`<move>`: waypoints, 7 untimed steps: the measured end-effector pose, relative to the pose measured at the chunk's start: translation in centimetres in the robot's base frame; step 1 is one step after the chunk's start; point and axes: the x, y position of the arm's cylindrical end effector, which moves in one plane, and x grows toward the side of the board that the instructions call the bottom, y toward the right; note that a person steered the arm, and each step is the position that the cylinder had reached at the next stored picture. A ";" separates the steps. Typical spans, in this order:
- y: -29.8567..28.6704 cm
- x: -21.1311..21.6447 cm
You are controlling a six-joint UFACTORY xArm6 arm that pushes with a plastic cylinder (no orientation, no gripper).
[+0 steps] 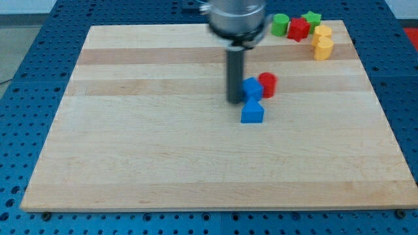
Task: Slide the red circle close to the yellow blocks
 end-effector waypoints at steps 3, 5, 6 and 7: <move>4.9 -0.7; 10.3 1.3; 11.4 -1.2; 10.0 -5.3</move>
